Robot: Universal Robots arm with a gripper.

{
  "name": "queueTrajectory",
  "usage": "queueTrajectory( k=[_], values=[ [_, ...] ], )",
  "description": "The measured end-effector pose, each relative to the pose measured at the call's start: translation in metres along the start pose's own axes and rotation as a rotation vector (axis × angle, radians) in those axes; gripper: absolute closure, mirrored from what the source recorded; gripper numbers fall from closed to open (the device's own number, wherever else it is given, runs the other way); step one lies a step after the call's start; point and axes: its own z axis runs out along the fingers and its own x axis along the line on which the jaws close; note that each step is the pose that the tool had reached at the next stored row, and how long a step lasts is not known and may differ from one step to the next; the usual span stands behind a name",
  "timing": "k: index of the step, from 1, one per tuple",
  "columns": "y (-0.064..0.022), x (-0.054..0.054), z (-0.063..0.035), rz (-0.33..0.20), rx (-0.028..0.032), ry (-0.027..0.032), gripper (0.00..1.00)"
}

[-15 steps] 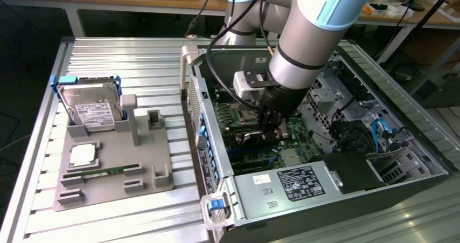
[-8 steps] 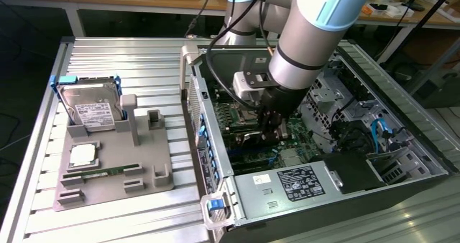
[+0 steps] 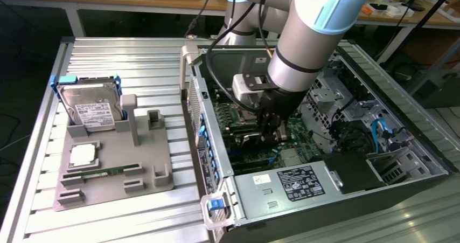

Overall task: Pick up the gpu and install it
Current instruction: 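Insert the gpu into the slot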

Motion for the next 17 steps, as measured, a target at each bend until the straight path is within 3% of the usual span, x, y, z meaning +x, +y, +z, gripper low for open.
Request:
queueTrajectory(
  k=[17],
  values=[
    [0.0002, 0.0001, 0.0080, 0.000, 0.0000, -0.0001, 0.73]
  ],
)
